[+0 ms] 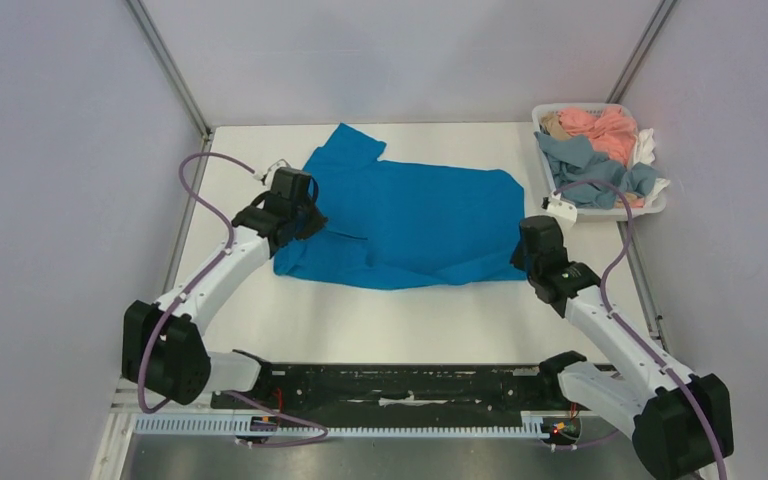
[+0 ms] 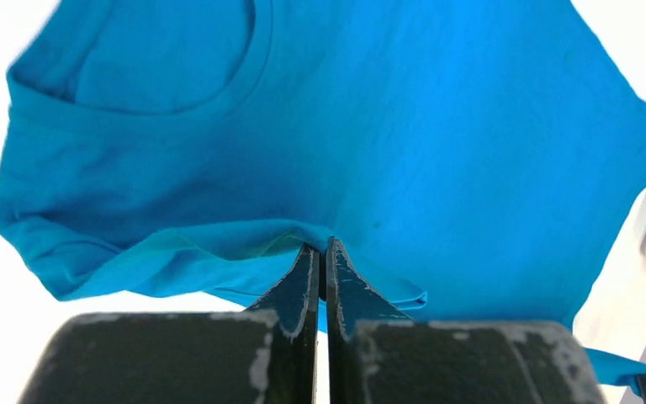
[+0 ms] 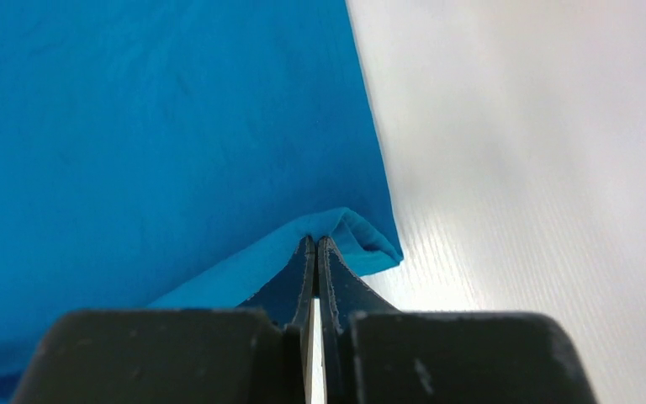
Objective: Fold and stack the t-shirts
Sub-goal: Fold the flattened tshirt in 1/3 of the way
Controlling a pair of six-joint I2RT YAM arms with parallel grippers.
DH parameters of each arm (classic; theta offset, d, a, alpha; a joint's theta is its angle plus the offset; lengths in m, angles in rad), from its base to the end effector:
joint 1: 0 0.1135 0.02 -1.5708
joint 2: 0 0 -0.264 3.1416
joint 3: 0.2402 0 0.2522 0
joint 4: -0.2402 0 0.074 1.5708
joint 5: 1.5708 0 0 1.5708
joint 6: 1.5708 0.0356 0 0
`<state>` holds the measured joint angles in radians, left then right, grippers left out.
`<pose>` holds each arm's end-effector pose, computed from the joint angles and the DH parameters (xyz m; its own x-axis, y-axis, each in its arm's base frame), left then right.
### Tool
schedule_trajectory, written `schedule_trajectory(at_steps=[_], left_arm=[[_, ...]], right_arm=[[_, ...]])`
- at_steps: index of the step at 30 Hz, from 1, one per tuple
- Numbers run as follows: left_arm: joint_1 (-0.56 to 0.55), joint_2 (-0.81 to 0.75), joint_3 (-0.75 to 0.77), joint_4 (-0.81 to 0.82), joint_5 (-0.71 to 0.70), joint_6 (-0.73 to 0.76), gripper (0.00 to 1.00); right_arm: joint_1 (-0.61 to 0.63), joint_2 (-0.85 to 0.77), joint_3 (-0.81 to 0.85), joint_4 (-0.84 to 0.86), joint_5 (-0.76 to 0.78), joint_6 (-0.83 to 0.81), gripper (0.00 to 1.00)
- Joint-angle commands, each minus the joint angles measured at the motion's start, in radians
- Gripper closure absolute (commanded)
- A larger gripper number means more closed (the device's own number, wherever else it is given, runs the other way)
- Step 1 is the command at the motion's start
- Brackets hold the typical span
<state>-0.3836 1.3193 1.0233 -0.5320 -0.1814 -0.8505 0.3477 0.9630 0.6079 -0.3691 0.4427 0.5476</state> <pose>0.2619 -0.0988 0.2748 -0.6422 -0.5380 -0.5460 -0.3452 0.8390 -0.4207 0.1926 0.0536 0.2310 -0.5350 0.3065 -0.7873 0.3190 0.9362 0.1477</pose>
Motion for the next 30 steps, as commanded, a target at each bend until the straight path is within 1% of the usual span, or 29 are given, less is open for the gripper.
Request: schedule_trajectory(at_steps=[1, 5, 8, 14, 16, 19, 22, 24, 25, 26, 27, 28, 30], left_arm=[[0.045, 0.037, 0.059, 0.126, 0.047, 0.149, 0.98], [0.08, 0.1, 0.104, 0.143, 0.104, 0.228, 0.98], [0.104, 0.146, 0.132, 0.146, 0.102, 0.248, 0.98], [0.15, 0.224, 0.177, 0.152, 0.094, 0.236, 0.98], [0.163, 0.256, 0.199, 0.153, 0.113, 0.231, 0.98], [0.174, 0.317, 0.246, 0.145, 0.116, 0.234, 0.98], [0.185, 0.39, 0.305, 0.11, 0.088, 0.226, 0.98], [0.192, 0.436, 0.336, 0.089, 0.055, 0.217, 0.98], [0.197, 0.461, 0.353, 0.086, 0.051, 0.218, 0.98], [0.202, 0.484, 0.373, 0.081, 0.041, 0.22, 0.97], [0.207, 0.512, 0.403, 0.065, 0.02, 0.216, 0.92], [0.212, 0.539, 0.436, 0.044, 0.0, 0.214, 0.78], [0.224, 0.6, 0.531, -0.032, -0.032, 0.212, 0.37]], right_arm=[[-0.028, 0.03, 0.061, 0.09, -0.004, -0.041, 1.0], [-0.048, 0.075, 0.074, 0.122, -0.025, -0.053, 1.0], [-0.065, 0.106, 0.081, 0.145, -0.04, -0.059, 1.0], [-0.096, 0.166, 0.092, 0.18, -0.053, -0.064, 0.97], [-0.108, 0.195, 0.101, 0.191, -0.06, -0.067, 0.97], [-0.129, 0.25, 0.116, 0.218, -0.071, -0.065, 0.97], [-0.153, 0.317, 0.141, 0.238, -0.083, -0.064, 0.95], [-0.17, 0.369, 0.165, 0.261, -0.086, -0.065, 0.92], [-0.18, 0.394, 0.18, 0.268, -0.091, -0.067, 0.87], [-0.188, 0.426, 0.202, 0.279, -0.1, -0.076, 0.81], [-0.195, 0.456, 0.222, 0.288, -0.112, -0.091, 0.69], [-0.202, 0.482, 0.259, 0.278, -0.144, -0.106, 0.58], [-0.206, 0.511, 0.332, 0.24, -0.211, -0.153, 0.42]])
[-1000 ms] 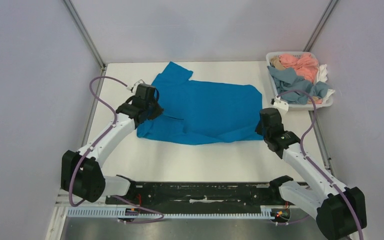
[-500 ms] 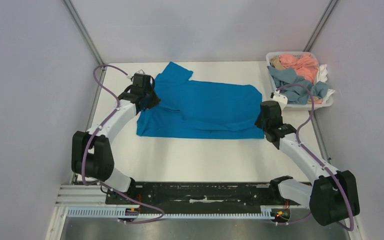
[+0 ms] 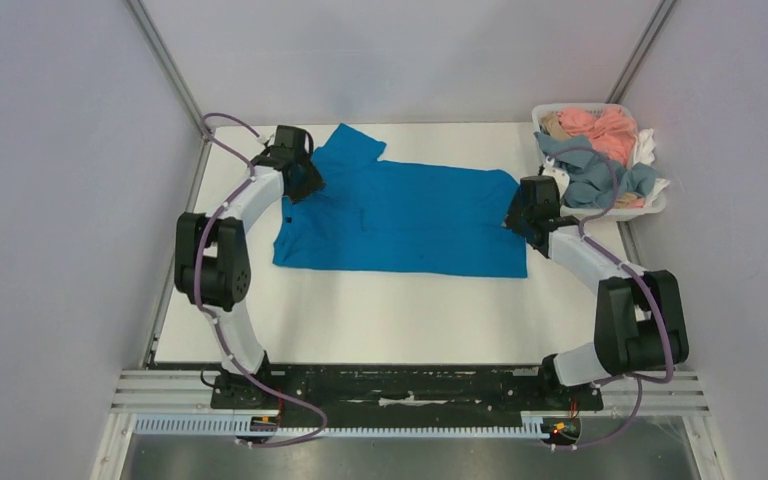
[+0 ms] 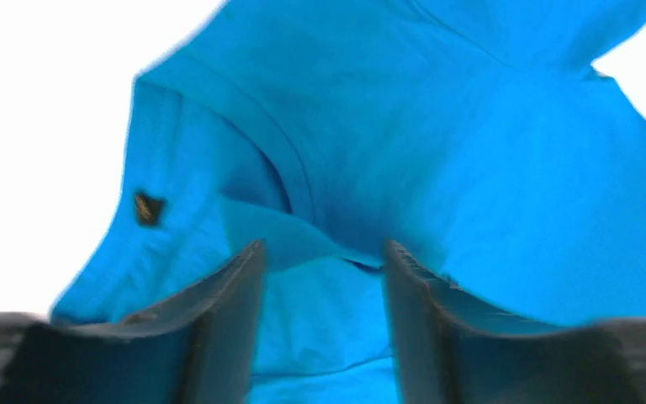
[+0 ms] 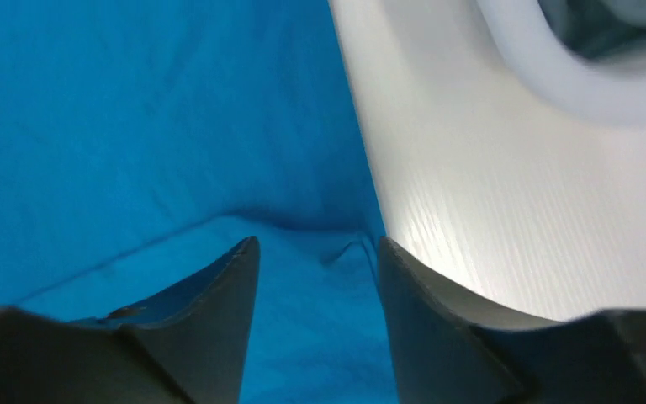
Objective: Fold and stack the t-shirts
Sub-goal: Fold the flattened tshirt in 1/3 of the way, then grab the side of the flattened tshirt furthest away from the robot with both arms
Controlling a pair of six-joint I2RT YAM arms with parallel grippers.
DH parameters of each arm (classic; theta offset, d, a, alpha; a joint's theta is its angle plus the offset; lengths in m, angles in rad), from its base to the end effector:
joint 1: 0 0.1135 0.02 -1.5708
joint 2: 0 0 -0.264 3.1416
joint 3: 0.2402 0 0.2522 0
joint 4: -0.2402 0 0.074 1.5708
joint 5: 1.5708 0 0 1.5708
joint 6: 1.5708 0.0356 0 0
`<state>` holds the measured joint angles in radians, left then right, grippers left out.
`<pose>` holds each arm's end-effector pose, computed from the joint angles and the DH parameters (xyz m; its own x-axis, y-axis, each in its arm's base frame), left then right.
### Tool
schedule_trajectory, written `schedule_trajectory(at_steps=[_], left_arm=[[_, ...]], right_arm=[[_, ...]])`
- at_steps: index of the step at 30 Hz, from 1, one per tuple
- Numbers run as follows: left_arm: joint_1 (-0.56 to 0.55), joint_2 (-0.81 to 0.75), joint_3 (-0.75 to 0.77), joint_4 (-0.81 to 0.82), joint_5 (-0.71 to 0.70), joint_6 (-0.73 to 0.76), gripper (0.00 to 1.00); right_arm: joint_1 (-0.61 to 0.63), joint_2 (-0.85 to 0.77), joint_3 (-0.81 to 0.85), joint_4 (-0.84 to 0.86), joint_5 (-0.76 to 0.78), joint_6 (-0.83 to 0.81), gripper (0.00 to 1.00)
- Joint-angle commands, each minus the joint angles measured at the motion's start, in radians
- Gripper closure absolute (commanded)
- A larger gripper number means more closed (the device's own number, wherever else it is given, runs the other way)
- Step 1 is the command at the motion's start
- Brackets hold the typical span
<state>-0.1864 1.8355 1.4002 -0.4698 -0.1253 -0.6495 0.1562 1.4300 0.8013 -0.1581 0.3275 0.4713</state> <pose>0.3978 -0.0705 0.2334 -0.6808 -0.4822 -0.5513 -0.3814 0.8760 -0.2952 0.2906 0.0342 0.2031 -0.5882 0.3426 -0.7326 0.3863 0.9148 0.1177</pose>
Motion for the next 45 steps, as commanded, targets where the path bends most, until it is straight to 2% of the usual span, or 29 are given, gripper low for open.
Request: schedule_trajectory(at_steps=[1, 4, 5, 9, 14, 16, 20, 25, 32, 39, 45], left_arm=[[0.03, 0.106, 0.202, -0.138, -0.1, 0.013, 0.24], [0.03, 0.103, 0.246, -0.163, -0.11, 0.007, 0.2], [0.03, 0.09, 0.242, -0.16, -0.096, 0.004, 0.2], [0.023, 0.002, 0.129, -0.105, 0.032, 0.002, 0.18], [-0.002, -0.093, -0.147, 0.066, 0.223, -0.037, 0.18], [-0.001, -0.089, -0.212, 0.091, 0.218, -0.051, 0.17], [-0.001, -0.057, -0.251, 0.028, 0.142, -0.048, 0.17], [-0.001, -0.096, -0.358, -0.003, 0.112, -0.059, 0.16], [-0.002, -0.314, -0.6, -0.033, 0.105, -0.102, 0.15], [-0.028, -0.635, -0.87, -0.077, 0.182, -0.196, 0.14], [-0.048, -0.806, -0.958, -0.145, 0.195, -0.231, 0.14]], right_arm=[[-0.014, 0.042, 0.157, 0.026, -0.121, -0.092, 0.35], [-0.003, -0.01, 0.139, 0.027, -0.181, -0.114, 0.05], [0.003, -0.035, 0.115, 0.042, -0.207, -0.118, 0.02], [0.047, -0.111, -0.012, 0.092, -0.293, -0.148, 0.02], [0.138, -0.091, -0.099, 0.194, -0.371, -0.194, 0.02], [0.176, -0.043, -0.086, 0.2, -0.376, -0.212, 0.02], [0.21, 0.028, -0.103, 0.219, -0.372, -0.193, 0.02], [0.21, 0.001, -0.221, 0.21, -0.344, -0.149, 0.02], [0.21, -0.191, -0.476, 0.161, -0.406, -0.106, 0.02], [0.234, -0.464, -0.633, -0.051, -0.461, -0.054, 0.02], [0.266, -0.673, -0.686, -0.269, -0.493, 0.013, 0.02]])
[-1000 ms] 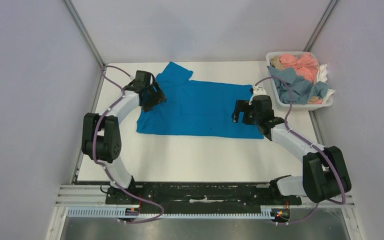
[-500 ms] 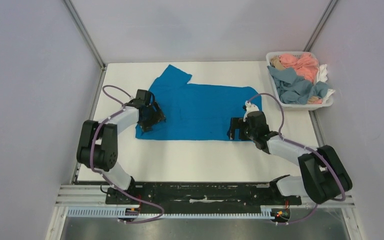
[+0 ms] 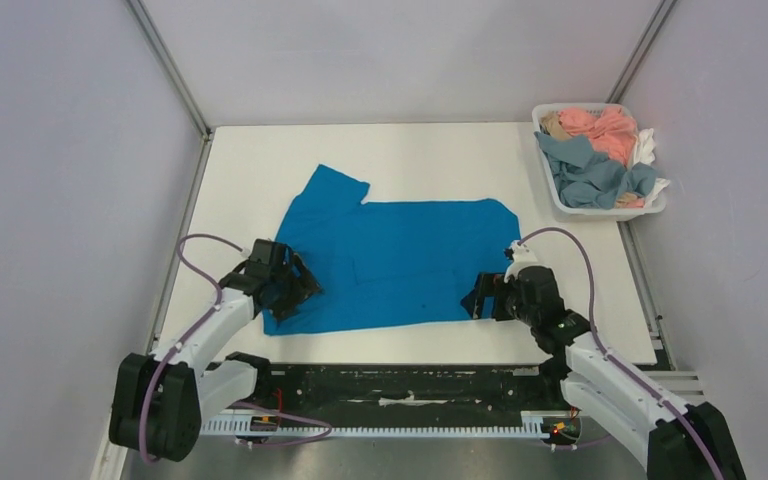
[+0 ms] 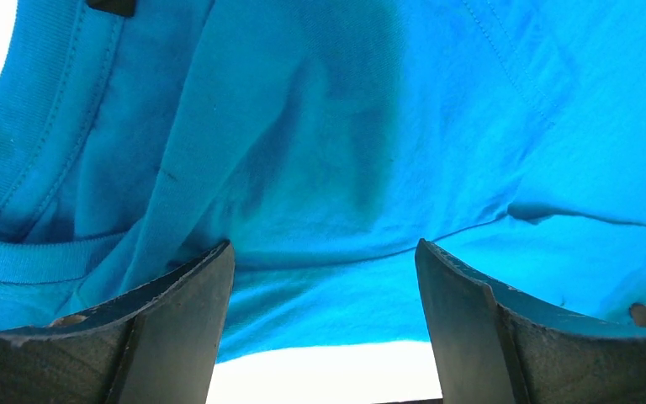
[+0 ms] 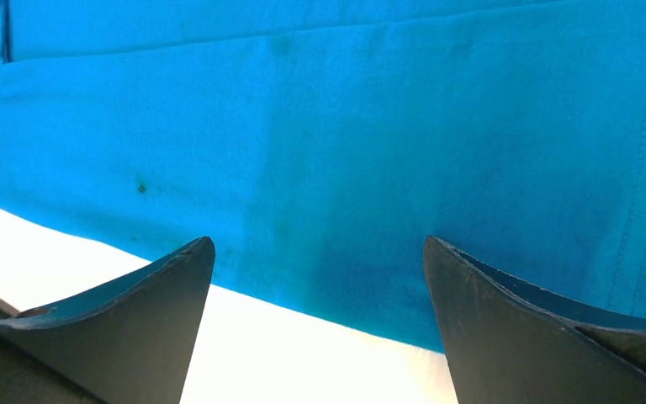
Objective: Fold and stack the t-shirts
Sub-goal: Grab the side of the flattened tshirt furthest away from the robot with both arms
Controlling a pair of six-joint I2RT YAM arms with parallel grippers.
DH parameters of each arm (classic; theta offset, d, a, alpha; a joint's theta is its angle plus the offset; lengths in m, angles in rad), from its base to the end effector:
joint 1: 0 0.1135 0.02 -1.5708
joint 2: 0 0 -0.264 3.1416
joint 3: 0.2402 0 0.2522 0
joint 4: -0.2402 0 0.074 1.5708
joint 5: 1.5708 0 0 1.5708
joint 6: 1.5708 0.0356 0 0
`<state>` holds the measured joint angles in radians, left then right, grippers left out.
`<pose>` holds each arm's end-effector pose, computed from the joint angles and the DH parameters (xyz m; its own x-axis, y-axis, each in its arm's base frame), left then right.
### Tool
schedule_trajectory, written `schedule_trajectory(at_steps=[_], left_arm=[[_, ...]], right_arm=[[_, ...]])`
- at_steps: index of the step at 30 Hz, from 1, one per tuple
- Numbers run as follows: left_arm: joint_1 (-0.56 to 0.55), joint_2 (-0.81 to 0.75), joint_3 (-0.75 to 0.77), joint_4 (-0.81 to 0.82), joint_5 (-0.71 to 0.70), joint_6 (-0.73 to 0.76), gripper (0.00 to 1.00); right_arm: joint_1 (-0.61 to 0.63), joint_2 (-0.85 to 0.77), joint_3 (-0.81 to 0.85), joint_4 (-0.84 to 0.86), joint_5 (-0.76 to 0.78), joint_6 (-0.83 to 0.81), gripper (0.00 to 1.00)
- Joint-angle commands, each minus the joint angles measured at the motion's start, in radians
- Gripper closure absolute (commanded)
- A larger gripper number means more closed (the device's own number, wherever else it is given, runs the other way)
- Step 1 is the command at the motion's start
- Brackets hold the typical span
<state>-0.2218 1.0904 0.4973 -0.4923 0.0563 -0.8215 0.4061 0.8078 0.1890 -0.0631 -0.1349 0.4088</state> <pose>0.1808 -0.0428 0.1636 -0.7673 -0.5763 -0.2813 -0.4647 0.8019 -0.3755 0.1421 0.0663 0.1422 -0.7250 0.1170 -0.6787 -0.2170 0.8964 0.3864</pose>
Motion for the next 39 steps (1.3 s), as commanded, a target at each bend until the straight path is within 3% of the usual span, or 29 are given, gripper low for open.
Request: schedule_trajectory(at_steps=[1, 7, 12, 24, 33, 39], left_arm=[[-0.014, -0.088, -0.055, -0.145, 0.008, -0.063, 0.14], [-0.031, -0.191, -0.063, -0.218, 0.03, -0.09, 0.14], [-0.042, -0.16, -0.064, -0.192, 0.048, -0.082, 0.14], [-0.047, -0.212, 0.089, -0.189, 0.004, -0.057, 0.13], [-0.046, -0.157, 0.205, -0.195, -0.053, -0.013, 0.13], [-0.044, 0.05, 0.341, -0.031, -0.087, 0.047, 0.13]], right_arm=[[0.019, -0.075, -0.082, -0.395, -0.032, 0.084, 0.02], [0.029, -0.19, -0.094, -0.559, -0.046, 0.116, 0.02], [0.037, -0.226, -0.09, -0.631, -0.117, 0.107, 0.02], [0.055, -0.111, 0.029, -0.832, -0.09, 0.071, 0.02], [0.062, -0.082, 0.101, -0.847, -0.081, 0.082, 0.02], [0.062, -0.048, 0.335, -0.644, 0.077, 0.023, 0.02]])
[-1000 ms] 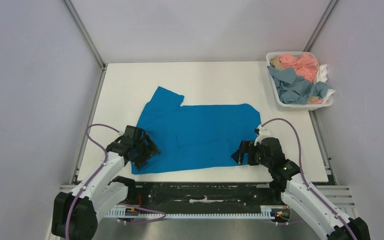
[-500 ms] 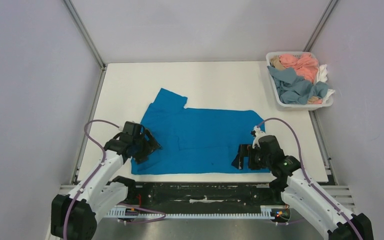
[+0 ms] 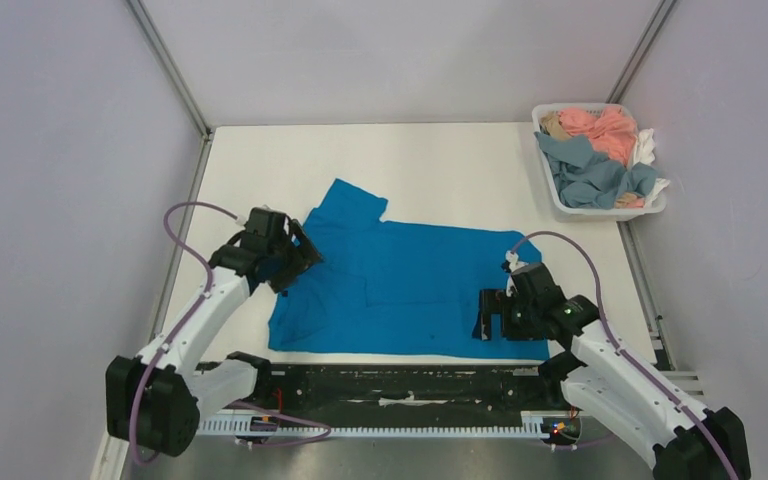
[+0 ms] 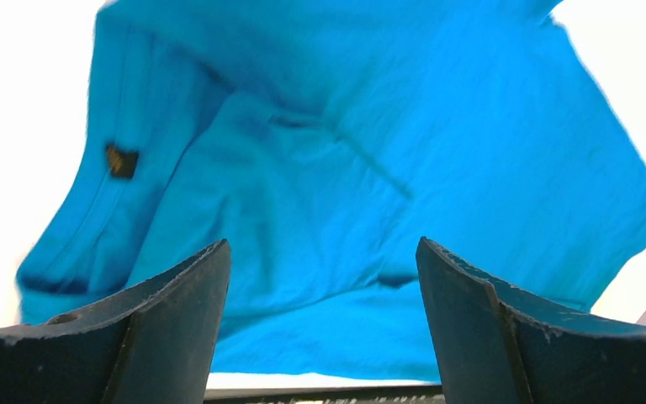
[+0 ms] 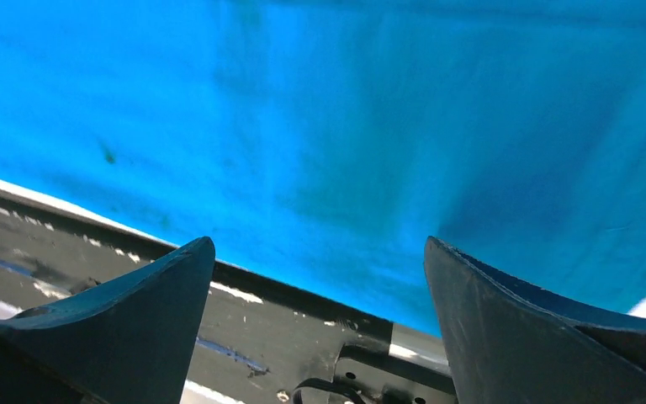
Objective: Fold and stack the t-shirts
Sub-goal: Grab the side of the flattened tshirt furthest away from the robot with both arms
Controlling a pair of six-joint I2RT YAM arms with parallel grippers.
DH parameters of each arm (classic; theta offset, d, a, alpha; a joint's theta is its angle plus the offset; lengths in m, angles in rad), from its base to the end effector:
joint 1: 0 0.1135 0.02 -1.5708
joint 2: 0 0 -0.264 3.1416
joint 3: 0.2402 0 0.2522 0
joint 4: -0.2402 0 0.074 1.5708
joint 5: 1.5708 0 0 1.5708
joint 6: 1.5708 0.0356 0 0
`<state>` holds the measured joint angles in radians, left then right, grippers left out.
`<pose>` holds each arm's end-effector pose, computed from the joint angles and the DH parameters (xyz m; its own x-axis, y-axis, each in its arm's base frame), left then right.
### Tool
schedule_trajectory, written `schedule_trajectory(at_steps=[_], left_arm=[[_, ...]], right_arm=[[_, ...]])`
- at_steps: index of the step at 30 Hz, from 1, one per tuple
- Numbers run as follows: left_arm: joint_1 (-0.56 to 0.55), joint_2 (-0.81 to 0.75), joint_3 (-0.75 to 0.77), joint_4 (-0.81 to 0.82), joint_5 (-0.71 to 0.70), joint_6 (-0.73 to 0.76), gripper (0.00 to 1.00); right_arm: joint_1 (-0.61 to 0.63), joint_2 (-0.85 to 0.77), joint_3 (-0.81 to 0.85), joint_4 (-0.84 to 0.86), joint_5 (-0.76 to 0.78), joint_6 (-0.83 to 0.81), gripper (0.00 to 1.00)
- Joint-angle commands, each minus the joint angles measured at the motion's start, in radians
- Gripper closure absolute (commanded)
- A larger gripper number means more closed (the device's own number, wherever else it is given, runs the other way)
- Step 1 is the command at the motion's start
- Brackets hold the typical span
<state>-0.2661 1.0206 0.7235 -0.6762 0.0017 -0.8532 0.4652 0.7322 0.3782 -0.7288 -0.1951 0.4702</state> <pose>0.1885 -0.0514 0.2336 -0.7233 -0.5837 -0.3689 -0.4274 0.7981 -0.4248 0.1089 0.0624 0.1651 -0.9399 0.0255 -0.3404 -0.1071 0.9248 0.3651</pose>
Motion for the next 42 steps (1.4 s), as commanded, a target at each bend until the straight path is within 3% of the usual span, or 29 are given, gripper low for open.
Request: schedule_trajectory(at_steps=[1, 7, 11, 14, 19, 23, 30, 37, 42], left_arm=[[-0.001, 0.169, 0.147, 0.2, -0.022, 0.097, 0.13], [0.011, 0.541, 0.429, 0.36, -0.021, 0.212, 0.13], [0.052, 0.781, 0.604, 0.433, 0.029, 0.256, 0.13], [0.092, 0.971, 0.79, 0.396, 0.154, 0.276, 0.13], [0.107, 1.17, 1.01, 0.333, 0.177, 0.32, 0.13], [0.107, 1.25, 1.079, 0.313, 0.155, 0.336, 0.13], [0.104, 1.388, 1.175, 0.251, 0.305, 0.322, 0.13], [0.068, 1.37, 1.141, 0.179, 0.297, 0.371, 0.29], [0.015, 1.363, 1.16, 0.041, 0.108, 0.416, 0.43]], right_arm=[[0.003, 0.033, 0.179, 0.071, 0.155, -0.046, 0.02], [0.002, 0.081, 0.192, 0.34, 0.213, -0.062, 0.02], [0.001, 0.137, 0.171, 0.413, 0.22, -0.076, 0.02], [0.0, 0.164, 0.157, 0.448, 0.221, -0.088, 0.02], [-0.006, 0.187, 0.149, 0.482, 0.223, -0.098, 0.02], [-0.008, 0.195, 0.139, 0.505, 0.219, -0.099, 0.02], [-0.012, 0.217, 0.128, 0.517, 0.204, -0.1, 0.02], [-0.018, 0.222, 0.125, 0.526, 0.203, -0.111, 0.02], [-0.021, 0.228, 0.117, 0.537, 0.198, -0.119, 0.02]])
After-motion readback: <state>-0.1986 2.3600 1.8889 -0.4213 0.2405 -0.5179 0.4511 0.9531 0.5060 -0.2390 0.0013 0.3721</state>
